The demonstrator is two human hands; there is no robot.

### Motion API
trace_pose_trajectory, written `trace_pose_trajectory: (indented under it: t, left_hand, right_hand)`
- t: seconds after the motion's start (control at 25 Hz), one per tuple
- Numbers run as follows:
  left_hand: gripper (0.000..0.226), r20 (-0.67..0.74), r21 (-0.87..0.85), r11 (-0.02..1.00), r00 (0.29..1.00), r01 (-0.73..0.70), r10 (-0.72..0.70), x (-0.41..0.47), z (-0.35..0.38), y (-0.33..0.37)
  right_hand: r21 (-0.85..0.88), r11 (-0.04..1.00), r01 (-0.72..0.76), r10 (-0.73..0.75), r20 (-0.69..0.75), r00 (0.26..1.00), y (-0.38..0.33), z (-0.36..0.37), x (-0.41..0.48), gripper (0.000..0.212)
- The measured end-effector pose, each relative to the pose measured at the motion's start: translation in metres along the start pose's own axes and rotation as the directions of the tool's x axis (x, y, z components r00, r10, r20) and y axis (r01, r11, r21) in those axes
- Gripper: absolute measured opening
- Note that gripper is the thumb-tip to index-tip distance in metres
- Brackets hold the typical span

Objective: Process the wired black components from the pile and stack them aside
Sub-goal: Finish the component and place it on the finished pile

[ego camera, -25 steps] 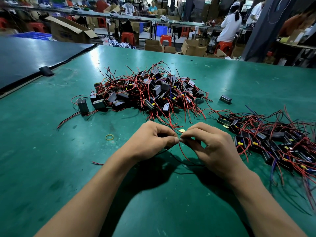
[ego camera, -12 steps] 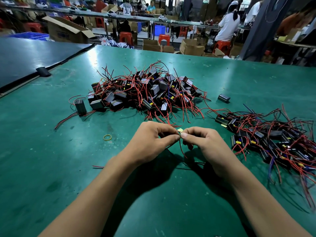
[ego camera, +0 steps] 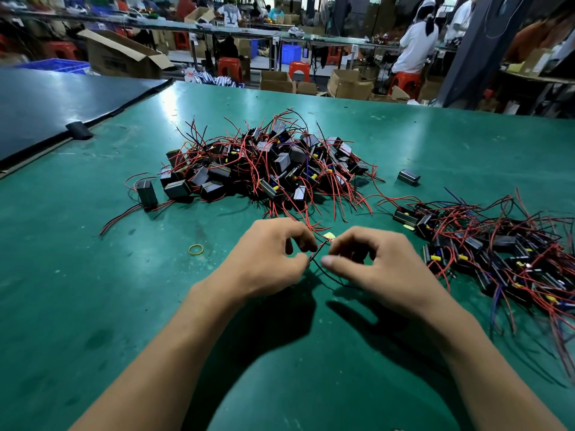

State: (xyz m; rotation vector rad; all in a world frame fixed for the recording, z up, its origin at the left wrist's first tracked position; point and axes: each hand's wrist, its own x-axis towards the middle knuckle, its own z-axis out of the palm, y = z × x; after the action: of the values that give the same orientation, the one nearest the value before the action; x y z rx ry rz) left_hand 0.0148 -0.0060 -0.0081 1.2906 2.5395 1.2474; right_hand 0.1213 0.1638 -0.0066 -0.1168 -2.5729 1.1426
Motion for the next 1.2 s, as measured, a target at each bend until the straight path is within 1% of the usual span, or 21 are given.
trace_pose_trajectory:
  t: [0.08,0.12,0.24,0.32,0.4,0.52,0.6,0.72,0.8,0.88,1.08,1.2]
  left_hand:
    - [0.018,0.060,0.096,0.995,0.998,0.002,-0.007,-0.001,0.005,-0.001]
    - [0.020,0.077,0.154,0.988,0.997,-0.006,-0.005,-0.001,0.008,-0.001]
    - [0.033,0.077,0.304,0.952,0.997,-0.025,0.001,-0.001,0.011,-0.002]
    - [0.036,0.076,0.329,0.944,0.997,-0.021,-0.004,0.000,0.011,-0.004]
    - [0.032,0.066,0.315,0.949,0.998,-0.029,0.008,-0.002,0.011,-0.003]
    - [0.022,-0.025,0.248,0.967,0.998,-0.054,0.062,-0.003,0.011,-0.004]
    - [0.014,-0.095,0.166,0.984,0.993,-0.056,0.073,-0.002,0.012,-0.006]
    - [0.010,-0.177,-0.014,1.000,0.984,-0.018,0.015,0.000,0.013,-0.006]
    - [0.011,-0.186,-0.100,0.995,0.982,0.003,-0.022,0.001,0.014,-0.004]
    - [0.010,-0.173,-0.137,0.991,0.984,0.011,-0.035,0.002,0.015,-0.003]
    - [0.006,-0.212,-0.171,0.985,0.975,0.021,-0.058,0.002,0.019,-0.001]
    - [0.009,-0.205,-0.189,0.981,0.976,0.040,-0.080,0.004,0.019,0.000]
  right_hand:
    - [-0.289,0.956,0.051,-0.030,0.078,0.997,-0.001,0.004,-0.001,0.024]
    - [-0.385,0.921,0.067,-0.034,0.091,0.995,-0.001,0.005,-0.001,0.027]
    - [-0.514,0.854,0.082,-0.025,0.116,0.993,-0.001,0.007,-0.002,0.027]
    - [-0.546,0.836,0.062,-0.006,0.104,0.995,0.001,0.007,-0.002,0.022]
    - [-0.492,0.871,0.015,0.020,0.066,0.998,0.004,0.008,-0.002,0.018]
    - [-0.303,0.950,-0.071,0.080,0.020,0.997,0.009,0.004,0.001,0.010]
    - [-0.207,0.972,-0.110,0.113,0.002,0.994,0.013,0.003,0.003,0.010]
    - [-0.096,0.987,-0.127,0.128,-0.003,0.992,0.017,0.001,0.004,0.009]
    - [-0.014,0.990,-0.140,0.140,0.003,0.990,0.019,0.000,0.005,0.006]
    - [0.036,0.990,-0.137,0.137,0.011,0.990,0.020,0.000,0.006,0.003]
    - [0.129,0.983,-0.128,0.118,0.081,0.990,0.023,-0.002,0.006,0.008]
    - [0.176,0.976,-0.126,0.111,0.095,0.989,0.023,-0.001,0.006,0.003]
